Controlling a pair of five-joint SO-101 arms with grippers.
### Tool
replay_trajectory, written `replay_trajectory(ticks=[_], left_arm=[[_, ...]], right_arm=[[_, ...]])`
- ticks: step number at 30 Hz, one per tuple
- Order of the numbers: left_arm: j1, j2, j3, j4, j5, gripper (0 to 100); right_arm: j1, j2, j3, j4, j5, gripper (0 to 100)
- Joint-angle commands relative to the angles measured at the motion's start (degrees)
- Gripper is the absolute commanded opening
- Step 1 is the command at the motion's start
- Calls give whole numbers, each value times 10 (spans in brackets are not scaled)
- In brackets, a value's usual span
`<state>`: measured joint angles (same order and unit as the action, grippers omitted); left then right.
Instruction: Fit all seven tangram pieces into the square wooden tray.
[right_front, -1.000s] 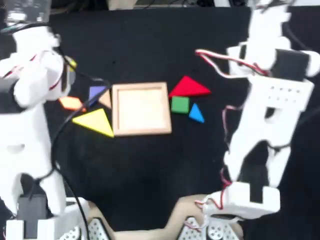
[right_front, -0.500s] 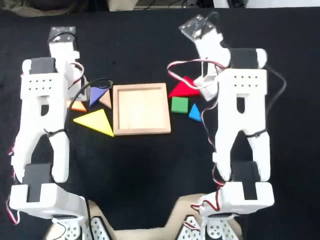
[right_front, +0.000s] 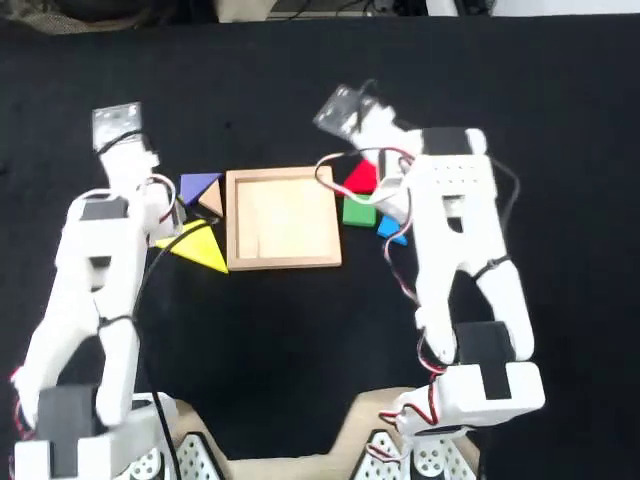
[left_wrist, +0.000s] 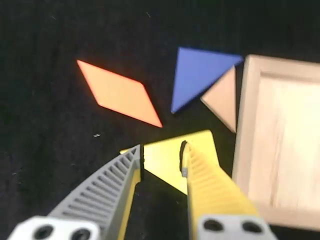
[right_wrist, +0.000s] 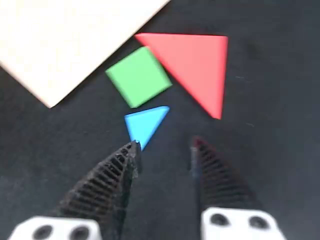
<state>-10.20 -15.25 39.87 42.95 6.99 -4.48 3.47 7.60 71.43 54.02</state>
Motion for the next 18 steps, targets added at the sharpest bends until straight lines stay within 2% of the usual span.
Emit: replay_trajectory(ticks=[1, 3, 7, 13, 18], left_arm=[[-23, -46, 34, -62, 41, 143], [-24, -57, 50, -77, 50, 144], [-21, -56, 66, -95, 51, 142], [-26, -62, 109, -175, 47, 141], [-26, -62, 109, -177, 47, 141]], right_arm=[[-18, 15, -1, -32, 30, 296], [-18, 38, -24, -37, 30, 326], [-16, 118, -104, -30, 46, 321], [2, 260, -298, 40, 75, 321], [18, 376, -440, 79, 120, 319]])
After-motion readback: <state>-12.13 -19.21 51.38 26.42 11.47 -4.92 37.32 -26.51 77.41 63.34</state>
